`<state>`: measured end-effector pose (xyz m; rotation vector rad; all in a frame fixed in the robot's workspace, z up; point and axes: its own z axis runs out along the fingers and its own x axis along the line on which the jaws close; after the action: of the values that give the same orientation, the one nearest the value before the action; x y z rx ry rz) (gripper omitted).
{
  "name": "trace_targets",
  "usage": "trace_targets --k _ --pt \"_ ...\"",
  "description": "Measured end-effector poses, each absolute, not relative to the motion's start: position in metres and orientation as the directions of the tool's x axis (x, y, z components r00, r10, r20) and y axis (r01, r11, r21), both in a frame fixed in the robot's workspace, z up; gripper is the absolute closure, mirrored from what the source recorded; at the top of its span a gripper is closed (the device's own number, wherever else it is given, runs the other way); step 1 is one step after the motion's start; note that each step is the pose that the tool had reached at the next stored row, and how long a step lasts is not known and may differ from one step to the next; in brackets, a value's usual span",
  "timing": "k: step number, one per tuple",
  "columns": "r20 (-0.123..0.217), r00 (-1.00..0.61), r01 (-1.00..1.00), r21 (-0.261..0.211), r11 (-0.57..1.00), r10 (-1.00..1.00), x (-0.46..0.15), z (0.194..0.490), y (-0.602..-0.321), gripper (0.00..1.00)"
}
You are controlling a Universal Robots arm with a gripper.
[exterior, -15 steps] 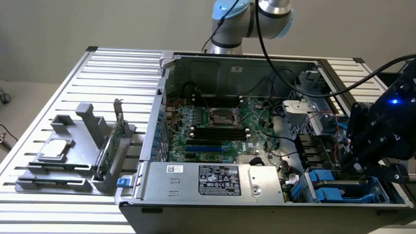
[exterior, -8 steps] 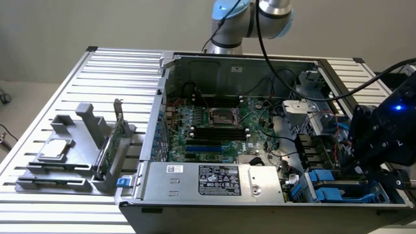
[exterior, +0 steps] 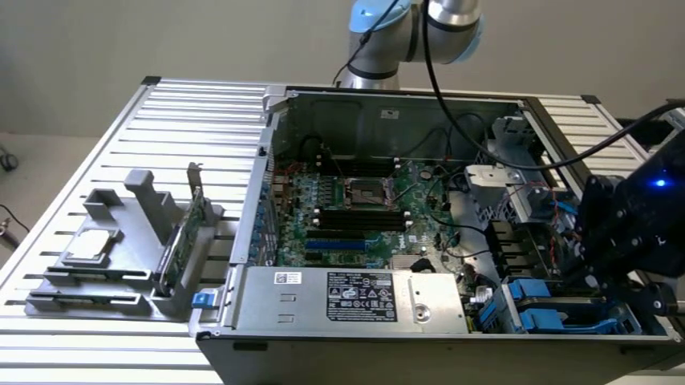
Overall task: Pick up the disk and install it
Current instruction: 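Insert the second disk wire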
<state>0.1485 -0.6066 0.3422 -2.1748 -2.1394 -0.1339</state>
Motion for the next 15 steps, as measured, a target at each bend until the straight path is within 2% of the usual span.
trace_targets --k 15 --pt "0.158 0.016 1.0 -0.002 -0.016 0.987 0.1492 0.3384 -0.6157 0.83"
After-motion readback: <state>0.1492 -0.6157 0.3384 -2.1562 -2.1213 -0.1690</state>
